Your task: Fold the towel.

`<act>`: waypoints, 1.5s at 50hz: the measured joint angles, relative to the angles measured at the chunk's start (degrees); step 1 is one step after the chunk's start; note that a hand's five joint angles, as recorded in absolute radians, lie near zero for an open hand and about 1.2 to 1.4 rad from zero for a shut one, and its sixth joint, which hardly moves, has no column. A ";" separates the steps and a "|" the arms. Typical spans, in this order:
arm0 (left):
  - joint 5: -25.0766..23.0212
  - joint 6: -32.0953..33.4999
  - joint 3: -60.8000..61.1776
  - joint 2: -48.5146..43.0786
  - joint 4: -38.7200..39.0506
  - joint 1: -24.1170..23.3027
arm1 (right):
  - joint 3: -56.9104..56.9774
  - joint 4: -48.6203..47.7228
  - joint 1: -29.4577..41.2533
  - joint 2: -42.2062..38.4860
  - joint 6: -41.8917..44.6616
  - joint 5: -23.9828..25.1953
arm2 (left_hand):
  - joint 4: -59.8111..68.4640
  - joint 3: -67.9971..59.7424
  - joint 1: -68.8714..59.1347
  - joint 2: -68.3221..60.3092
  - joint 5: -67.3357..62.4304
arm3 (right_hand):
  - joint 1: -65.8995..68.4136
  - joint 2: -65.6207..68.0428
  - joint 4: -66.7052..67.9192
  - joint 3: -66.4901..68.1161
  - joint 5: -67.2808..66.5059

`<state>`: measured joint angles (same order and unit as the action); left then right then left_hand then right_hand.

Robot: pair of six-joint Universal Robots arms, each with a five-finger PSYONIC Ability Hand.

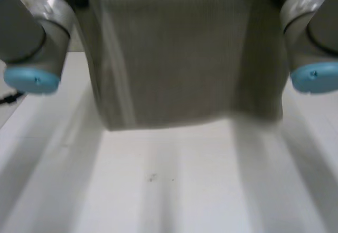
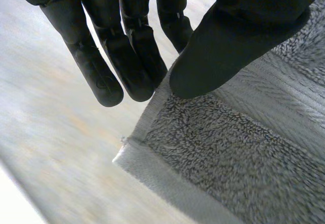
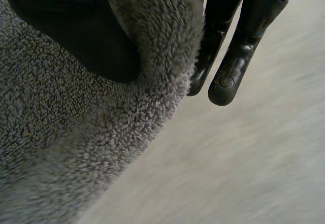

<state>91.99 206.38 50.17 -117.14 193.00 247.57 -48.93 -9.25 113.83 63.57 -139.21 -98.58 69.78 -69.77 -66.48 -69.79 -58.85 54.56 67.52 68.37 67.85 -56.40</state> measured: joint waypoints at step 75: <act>-3.30 0.34 68.21 16.36 14.33 2.22 | -31.99 27.12 -2.03 -1.74 12.82 21.97 | 0.00 0.00 0.00 0.00 0.00 | -35.77 -46.20 -48.58 -47.64 46.51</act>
<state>88.69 206.72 118.38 -100.78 207.33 249.79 -80.91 17.86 111.80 61.83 -126.39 -76.61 69.78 -69.77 -66.48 -69.79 -58.85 18.79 21.31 19.79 20.21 -9.88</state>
